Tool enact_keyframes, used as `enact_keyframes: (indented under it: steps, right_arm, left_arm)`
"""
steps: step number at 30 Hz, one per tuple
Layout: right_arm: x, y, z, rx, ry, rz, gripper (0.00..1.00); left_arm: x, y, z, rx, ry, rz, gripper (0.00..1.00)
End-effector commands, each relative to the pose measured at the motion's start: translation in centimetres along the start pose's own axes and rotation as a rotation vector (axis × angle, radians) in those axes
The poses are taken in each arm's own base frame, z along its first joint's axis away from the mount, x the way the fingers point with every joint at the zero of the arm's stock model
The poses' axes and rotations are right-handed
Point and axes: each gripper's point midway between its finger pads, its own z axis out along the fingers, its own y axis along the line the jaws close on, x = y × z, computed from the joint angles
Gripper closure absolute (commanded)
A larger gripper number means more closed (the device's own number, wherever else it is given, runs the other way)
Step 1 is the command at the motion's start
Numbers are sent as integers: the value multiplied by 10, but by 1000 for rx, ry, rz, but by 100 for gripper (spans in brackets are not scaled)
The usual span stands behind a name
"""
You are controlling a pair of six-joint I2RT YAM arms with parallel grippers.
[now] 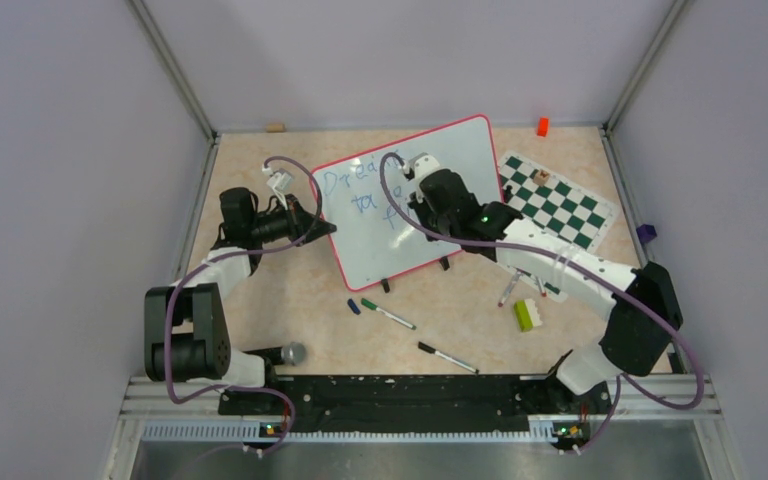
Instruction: Write a sentence on the whiteboard
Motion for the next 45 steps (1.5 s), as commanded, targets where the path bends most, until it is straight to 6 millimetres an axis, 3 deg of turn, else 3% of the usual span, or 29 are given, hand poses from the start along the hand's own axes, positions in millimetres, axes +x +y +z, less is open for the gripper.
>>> enact_keyframes:
  steps: [1,11,24,45]
  right_arm:
    - [-36,-14,-25,23,-115,46,100]
    - [-40,-17,-4,59,-105,53,100]
    - [-49,-31,-4,111,-133,67,100]
    - [-46,-21,16,73,-99,38,100]
  left_arm:
    - [6,11,5,-35,19,126,100]
    - [7,9,4,-36,17,134,100]
    - [8,9,5,-36,21,133,100]
    - [8,9,6,-36,24,131,100]
